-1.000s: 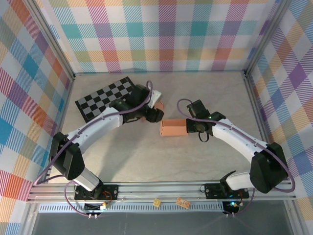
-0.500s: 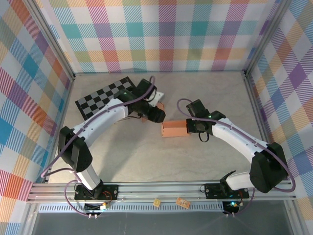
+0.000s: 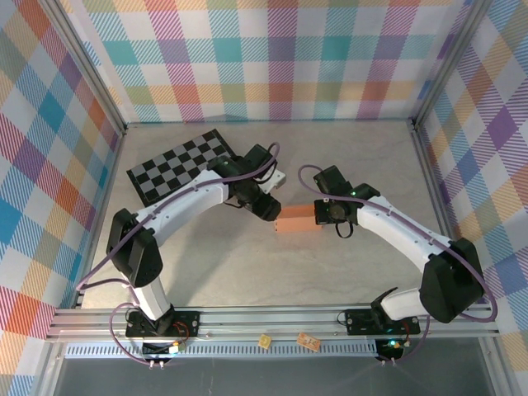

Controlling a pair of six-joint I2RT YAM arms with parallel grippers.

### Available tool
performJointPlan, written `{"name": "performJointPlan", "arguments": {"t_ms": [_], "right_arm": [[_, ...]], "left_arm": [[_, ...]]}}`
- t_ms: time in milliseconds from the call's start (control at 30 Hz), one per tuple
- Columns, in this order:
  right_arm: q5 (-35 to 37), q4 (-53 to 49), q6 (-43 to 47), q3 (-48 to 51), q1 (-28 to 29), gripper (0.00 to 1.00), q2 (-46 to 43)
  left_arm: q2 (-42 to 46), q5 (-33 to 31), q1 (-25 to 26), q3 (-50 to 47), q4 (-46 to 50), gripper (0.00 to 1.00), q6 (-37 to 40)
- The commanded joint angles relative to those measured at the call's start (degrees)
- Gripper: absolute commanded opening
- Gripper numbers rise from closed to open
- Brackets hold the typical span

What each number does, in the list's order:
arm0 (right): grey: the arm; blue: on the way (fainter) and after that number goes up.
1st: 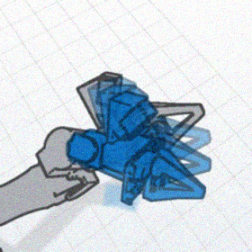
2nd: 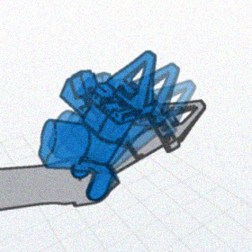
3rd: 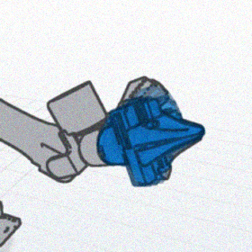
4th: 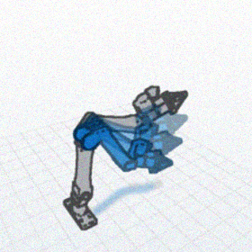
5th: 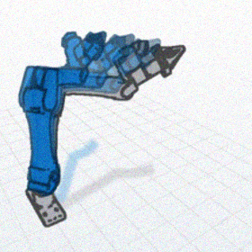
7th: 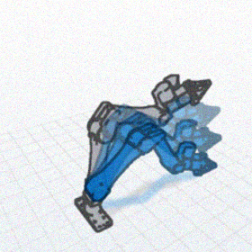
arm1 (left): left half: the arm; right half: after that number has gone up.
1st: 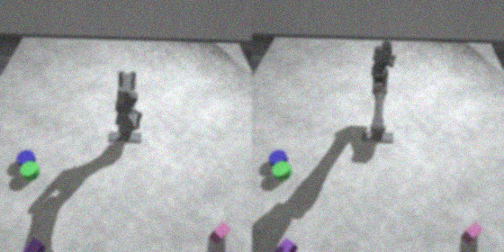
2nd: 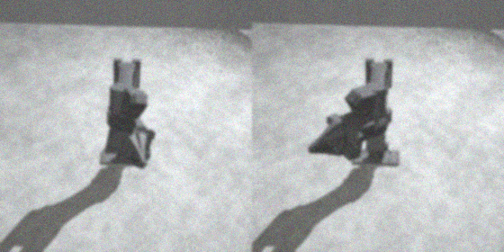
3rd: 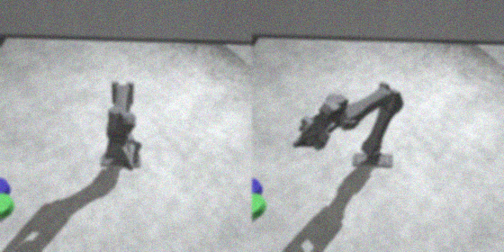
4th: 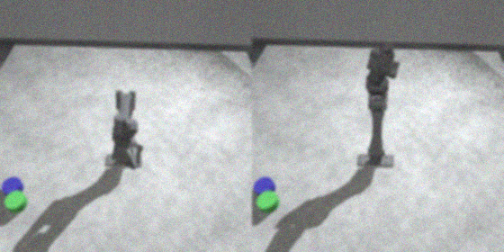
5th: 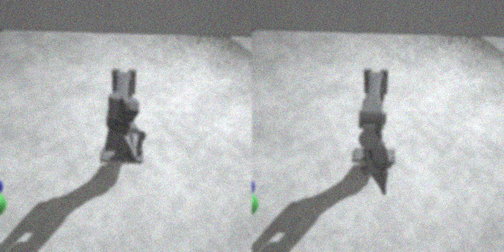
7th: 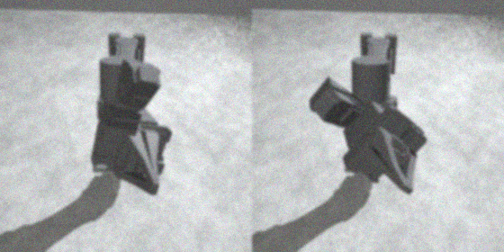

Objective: Fold the paper box

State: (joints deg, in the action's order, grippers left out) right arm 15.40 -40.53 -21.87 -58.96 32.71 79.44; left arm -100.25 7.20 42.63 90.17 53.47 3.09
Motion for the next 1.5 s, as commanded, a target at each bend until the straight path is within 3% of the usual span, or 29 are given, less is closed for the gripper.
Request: {"name": "performJointPlan", "arguments": {"t_ms": [0,200,467,667,1467], "right_arm": [[-1.34,-2.48,-0.54,-1.6,0.43,0.0,0.99],[-2.04,-2.83,-0.55,-1.82,0.43,0.0,1.05],[-2.39,-3.3,-0.4,-2.04,0.43,0.0,1.15],[-2.5,-3.39,-0.63,-2.12,0.43,0.0,1.46],[-5.07,-11.61,-3.72,-9.08,0.42,0.0,7.17]], "left_arm": [[-1.81,-1.88,1.21,0.99,-0.66,0.56,1.89],[-4.3,-5.04,1.95,2.31,-2.34,0.52,2.36],[-6.09,-4.35,1.99,4.09,-1.65,0.28,2.15],[-5.53,-3.78,2.03,4.2,-1.09,0.19,0.84],[-9.57,3.62,1.23,11.4,5.61,0.15,-12.19]]}}
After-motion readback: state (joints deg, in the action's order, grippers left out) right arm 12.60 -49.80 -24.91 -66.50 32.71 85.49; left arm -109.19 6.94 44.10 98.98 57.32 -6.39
